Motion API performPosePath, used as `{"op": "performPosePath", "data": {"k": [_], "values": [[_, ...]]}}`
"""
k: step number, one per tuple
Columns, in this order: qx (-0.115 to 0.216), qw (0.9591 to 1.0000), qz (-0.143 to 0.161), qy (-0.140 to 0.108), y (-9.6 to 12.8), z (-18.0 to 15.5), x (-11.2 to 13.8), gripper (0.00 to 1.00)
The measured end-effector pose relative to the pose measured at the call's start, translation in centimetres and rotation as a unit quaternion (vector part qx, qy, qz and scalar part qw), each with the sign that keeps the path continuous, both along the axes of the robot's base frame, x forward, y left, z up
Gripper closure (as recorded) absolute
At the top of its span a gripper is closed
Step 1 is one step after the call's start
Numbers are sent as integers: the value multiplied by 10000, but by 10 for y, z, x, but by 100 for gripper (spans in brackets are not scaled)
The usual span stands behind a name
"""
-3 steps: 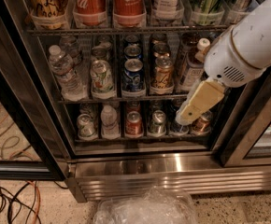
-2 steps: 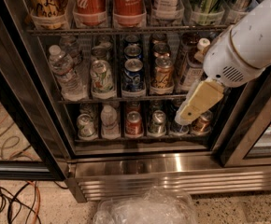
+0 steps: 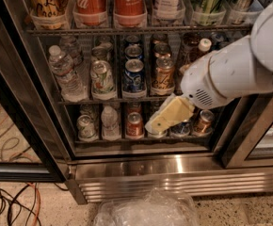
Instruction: Pick pepsi can from middle shelf of fridge
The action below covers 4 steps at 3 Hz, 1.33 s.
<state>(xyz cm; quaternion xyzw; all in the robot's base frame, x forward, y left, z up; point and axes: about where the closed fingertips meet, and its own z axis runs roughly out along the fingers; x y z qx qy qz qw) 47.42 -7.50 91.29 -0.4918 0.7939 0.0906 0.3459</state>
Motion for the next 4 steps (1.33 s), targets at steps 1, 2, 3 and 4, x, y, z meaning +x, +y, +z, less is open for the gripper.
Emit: {"op": "performPosePath", "data": {"k": [1, 2, 3, 4], "values": [[439, 9986, -253, -129, 32, -21, 6, 0], [893, 9943, -478, -333, 61, -35, 26, 0], [1222, 9869, -774, -715, 79, -32, 42, 0], [1373, 9803, -932, -1068, 77, -15, 56, 0]]}}
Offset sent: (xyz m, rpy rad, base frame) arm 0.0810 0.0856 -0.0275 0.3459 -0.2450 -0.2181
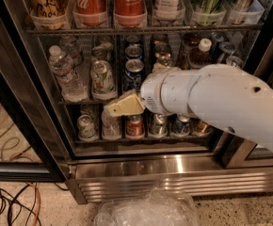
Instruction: Pick pepsi can from middle shelf of fridge
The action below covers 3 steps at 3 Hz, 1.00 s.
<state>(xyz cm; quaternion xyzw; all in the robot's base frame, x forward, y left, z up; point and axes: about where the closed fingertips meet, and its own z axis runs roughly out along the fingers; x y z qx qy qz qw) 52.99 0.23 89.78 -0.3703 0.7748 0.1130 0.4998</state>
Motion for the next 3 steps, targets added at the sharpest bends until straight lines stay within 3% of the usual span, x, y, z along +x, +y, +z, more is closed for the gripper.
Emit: {"op": "performPosePath", "data": {"k": [1, 3], "values": [[0, 10000, 0, 0, 0, 0, 0, 0], [623, 9976, -298, -38, 29, -38, 10, 0]]}}
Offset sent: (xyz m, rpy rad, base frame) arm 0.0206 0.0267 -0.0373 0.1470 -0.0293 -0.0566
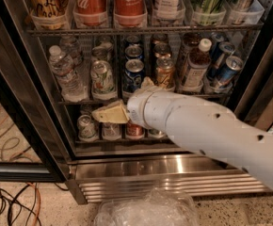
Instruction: Pick pepsi can from middle shelf of fridge
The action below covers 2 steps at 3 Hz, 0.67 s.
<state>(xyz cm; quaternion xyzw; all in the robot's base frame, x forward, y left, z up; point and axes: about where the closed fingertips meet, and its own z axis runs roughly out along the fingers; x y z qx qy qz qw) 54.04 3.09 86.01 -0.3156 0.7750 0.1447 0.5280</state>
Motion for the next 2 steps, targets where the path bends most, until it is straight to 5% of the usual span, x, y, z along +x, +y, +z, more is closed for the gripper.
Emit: {"op": "performPosePath", "data": {"k": [2], "values": [[278, 9963, -783, -218, -8, -45, 0, 0]]}}
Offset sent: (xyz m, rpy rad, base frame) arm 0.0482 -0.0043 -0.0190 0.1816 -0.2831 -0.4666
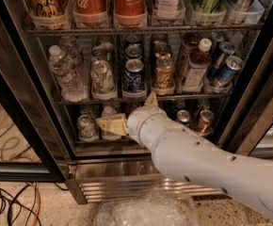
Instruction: Pick pepsi can from middle shelf of fridge
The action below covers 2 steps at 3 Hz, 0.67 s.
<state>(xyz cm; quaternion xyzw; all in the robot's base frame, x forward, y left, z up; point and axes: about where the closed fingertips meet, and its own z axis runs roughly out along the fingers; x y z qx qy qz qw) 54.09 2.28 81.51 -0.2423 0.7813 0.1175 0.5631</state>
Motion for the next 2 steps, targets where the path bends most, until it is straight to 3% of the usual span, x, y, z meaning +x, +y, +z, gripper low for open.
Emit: {"op": "performPosePath", "data": {"k": [1, 2], "values": [[95, 9990, -361, -236, 14, -2, 13, 0], [246, 9958, -780, -409, -1, 10, 23, 0]]}}
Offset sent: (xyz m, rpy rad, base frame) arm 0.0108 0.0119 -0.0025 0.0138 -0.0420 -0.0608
